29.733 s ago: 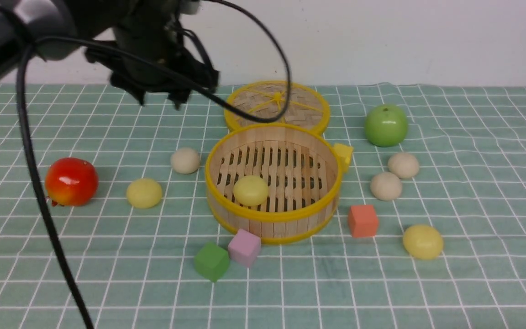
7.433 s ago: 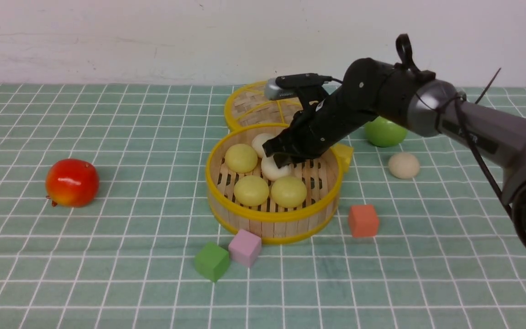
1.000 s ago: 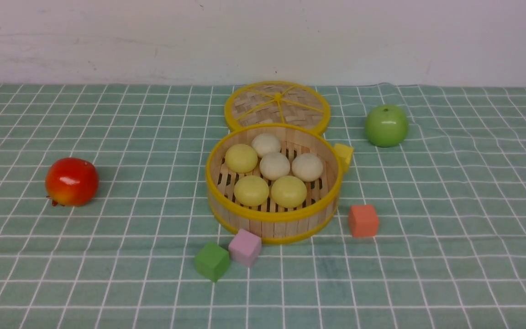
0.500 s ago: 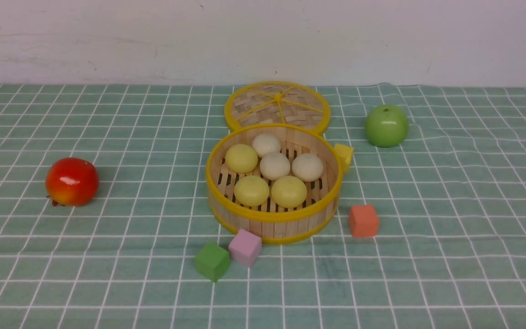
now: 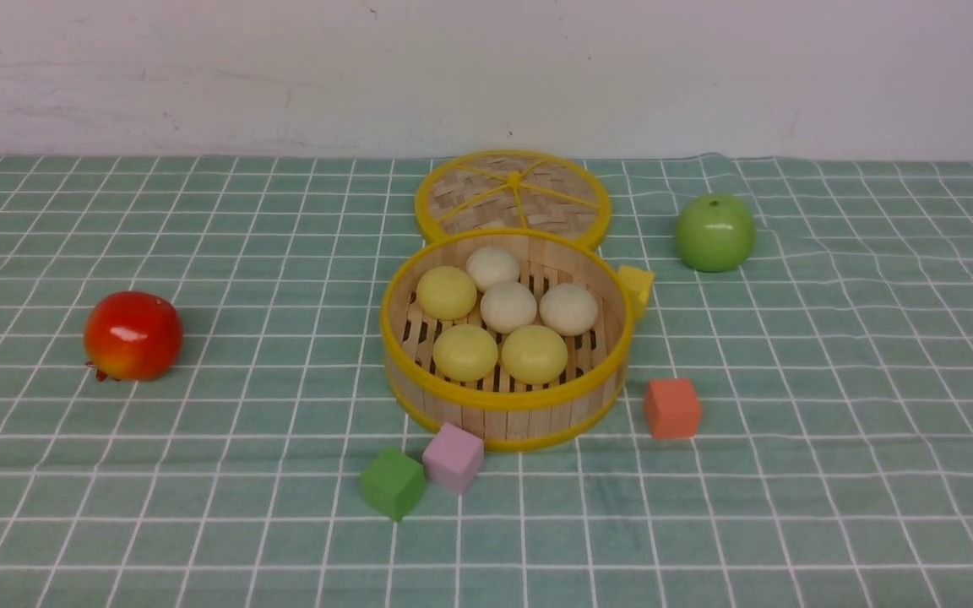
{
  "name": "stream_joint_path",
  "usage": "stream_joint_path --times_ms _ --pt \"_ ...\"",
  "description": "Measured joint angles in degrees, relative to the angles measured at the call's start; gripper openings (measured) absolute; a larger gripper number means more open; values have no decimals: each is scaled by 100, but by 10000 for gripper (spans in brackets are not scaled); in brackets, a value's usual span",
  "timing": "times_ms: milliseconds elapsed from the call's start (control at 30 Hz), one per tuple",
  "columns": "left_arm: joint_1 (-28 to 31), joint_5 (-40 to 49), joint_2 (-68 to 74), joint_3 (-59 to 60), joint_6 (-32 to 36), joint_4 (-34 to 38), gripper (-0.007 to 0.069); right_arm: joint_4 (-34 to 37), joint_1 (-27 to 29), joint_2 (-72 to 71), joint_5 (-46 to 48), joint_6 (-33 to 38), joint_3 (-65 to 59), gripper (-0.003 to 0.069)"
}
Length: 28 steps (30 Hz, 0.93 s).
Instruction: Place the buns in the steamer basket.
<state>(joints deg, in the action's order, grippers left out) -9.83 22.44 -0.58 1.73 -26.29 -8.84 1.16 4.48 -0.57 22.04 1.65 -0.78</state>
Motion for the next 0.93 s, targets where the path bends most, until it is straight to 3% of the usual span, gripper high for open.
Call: stream_joint_path --times_ms 933 --pt "0 0 0 0 0 0 228 0 0 0 0 11 0 103"
